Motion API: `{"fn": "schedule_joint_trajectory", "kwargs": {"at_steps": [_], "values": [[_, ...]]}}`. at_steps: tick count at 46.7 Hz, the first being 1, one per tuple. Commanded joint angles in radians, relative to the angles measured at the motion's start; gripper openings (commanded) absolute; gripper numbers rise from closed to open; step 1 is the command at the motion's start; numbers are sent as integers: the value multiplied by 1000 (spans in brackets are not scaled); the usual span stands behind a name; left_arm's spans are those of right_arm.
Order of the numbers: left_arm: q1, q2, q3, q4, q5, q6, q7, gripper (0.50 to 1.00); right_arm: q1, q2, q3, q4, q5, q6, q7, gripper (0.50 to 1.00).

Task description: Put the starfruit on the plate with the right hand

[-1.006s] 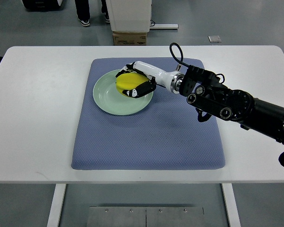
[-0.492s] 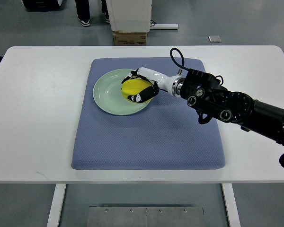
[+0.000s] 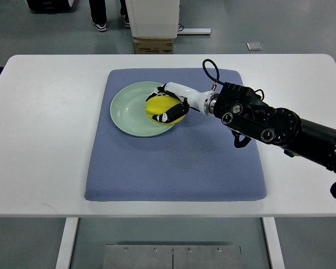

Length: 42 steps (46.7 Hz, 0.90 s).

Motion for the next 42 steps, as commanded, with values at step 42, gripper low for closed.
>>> {"fn": "schedule_joint_trajectory", "kwargs": {"at_steps": [42], "values": [[0, 0, 0, 0, 1, 0, 0, 1000, -4, 0, 73, -3, 101, -10, 0, 1000]]}}
